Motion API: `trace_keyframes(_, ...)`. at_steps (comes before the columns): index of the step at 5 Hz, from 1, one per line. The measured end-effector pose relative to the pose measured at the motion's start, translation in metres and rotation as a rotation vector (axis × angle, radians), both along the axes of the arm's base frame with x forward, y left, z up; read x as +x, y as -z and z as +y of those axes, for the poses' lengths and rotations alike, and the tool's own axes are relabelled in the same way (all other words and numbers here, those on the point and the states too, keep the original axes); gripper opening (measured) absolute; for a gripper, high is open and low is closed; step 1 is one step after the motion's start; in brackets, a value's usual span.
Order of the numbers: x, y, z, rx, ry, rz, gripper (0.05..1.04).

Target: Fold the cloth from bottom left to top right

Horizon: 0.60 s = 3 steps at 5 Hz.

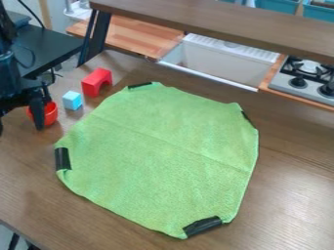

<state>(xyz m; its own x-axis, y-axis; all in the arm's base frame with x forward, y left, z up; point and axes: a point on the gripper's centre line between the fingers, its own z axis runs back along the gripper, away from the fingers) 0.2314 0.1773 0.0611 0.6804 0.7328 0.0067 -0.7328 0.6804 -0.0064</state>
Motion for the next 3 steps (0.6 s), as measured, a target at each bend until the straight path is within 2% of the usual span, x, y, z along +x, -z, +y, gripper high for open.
trace_keyframes(1,-0.002,0.009,-0.002,-0.018,-0.003,0.023,1.001)
trace_keyframes(2,0.001,0.018,-0.012,-0.002,0.018,0.009,1.001)
trace_keyframes(3,0.005,0.025,-0.02,-0.015,0.006,-0.031,1.001)
